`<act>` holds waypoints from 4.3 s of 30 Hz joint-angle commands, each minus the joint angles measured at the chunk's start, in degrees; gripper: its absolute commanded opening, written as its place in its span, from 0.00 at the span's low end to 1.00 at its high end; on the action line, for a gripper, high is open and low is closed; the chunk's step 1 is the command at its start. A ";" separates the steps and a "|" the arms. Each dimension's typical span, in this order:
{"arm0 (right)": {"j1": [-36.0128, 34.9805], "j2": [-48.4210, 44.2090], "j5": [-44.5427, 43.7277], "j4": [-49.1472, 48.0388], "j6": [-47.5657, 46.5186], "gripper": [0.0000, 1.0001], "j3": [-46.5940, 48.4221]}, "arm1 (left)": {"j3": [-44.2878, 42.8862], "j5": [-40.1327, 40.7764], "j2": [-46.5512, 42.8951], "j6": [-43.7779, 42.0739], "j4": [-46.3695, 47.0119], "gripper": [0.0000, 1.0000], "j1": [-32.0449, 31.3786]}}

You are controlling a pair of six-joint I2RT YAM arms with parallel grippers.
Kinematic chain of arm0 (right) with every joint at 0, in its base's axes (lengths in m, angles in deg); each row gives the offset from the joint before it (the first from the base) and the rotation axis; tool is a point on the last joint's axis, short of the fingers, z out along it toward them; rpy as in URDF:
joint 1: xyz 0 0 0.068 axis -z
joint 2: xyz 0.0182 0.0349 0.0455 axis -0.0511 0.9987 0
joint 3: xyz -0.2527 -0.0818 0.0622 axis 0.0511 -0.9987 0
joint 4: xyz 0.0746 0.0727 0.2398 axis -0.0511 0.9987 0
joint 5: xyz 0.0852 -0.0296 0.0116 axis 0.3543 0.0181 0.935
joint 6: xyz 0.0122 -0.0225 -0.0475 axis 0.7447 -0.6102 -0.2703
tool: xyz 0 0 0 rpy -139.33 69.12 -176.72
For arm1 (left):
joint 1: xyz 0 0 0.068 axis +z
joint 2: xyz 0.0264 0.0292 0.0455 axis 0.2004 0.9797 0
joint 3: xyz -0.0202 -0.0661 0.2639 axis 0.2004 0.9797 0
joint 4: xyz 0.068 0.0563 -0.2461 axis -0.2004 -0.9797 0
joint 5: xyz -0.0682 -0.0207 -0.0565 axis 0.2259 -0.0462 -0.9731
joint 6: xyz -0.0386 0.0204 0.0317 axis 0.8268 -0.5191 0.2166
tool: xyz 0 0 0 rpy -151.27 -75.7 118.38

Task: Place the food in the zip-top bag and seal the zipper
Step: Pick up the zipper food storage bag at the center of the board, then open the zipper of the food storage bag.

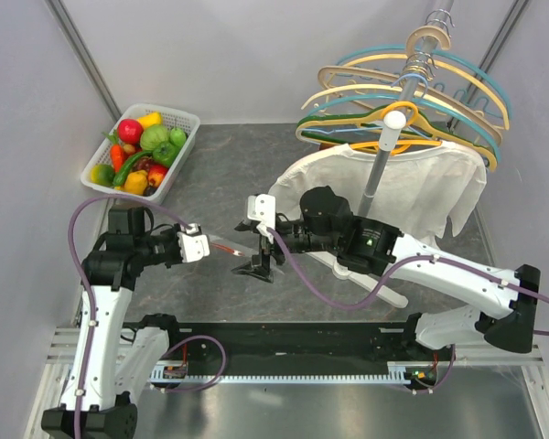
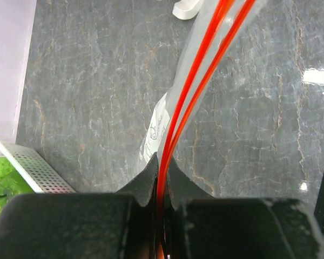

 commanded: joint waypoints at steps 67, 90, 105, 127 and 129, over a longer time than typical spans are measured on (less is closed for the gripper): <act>0.37 8.06 0.48 5.65 23.47 0.32 2.83 | 0.30 -2.53 -0.38 -12.24 2.76 0.02 0.20; -2.35 13.41 -15.42 9.60 15.39 0.18 7.39 | -3.30 -2.00 6.03 -3.73 1.79 0.02 -0.59; -3.23 15.44 -29.05 9.34 8.90 0.00 10.29 | -4.53 -2.35 8.41 -2.66 -3.30 0.02 -1.20; 9.16 12.88 -0.14 6.89 25.04 0.00 8.88 | -12.42 1.14 6.03 48.06 23.67 0.89 -0.76; 9.16 14.02 -1.10 5.30 26.63 0.00 9.50 | -15.58 9.04 6.12 54.52 24.72 0.86 -0.41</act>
